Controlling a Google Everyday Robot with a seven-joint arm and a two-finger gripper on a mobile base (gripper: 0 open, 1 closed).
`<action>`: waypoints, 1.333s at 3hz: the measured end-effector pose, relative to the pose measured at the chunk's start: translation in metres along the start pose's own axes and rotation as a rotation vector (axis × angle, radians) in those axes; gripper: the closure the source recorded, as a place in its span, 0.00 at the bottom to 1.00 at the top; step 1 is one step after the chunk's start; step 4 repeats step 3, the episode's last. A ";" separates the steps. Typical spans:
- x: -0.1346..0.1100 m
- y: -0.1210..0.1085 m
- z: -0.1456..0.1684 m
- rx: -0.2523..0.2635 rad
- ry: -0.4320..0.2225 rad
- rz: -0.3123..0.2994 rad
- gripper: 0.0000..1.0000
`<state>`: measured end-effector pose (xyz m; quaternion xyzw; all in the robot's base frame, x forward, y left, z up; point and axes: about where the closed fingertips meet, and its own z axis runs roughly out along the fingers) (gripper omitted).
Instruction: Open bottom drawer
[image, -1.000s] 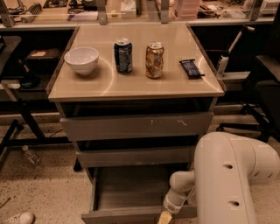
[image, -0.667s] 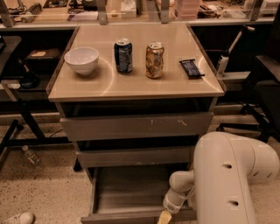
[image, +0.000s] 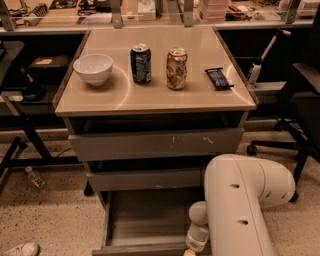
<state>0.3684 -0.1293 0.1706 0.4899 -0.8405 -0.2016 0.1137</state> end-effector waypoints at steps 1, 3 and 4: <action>0.026 0.016 -0.006 0.001 -0.025 0.042 0.00; 0.047 0.043 -0.015 0.000 -0.048 0.068 0.00; 0.047 0.043 -0.015 0.000 -0.048 0.068 0.00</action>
Offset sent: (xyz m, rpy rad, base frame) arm -0.1601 -0.0672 0.1151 0.0294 -0.0337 -0.1820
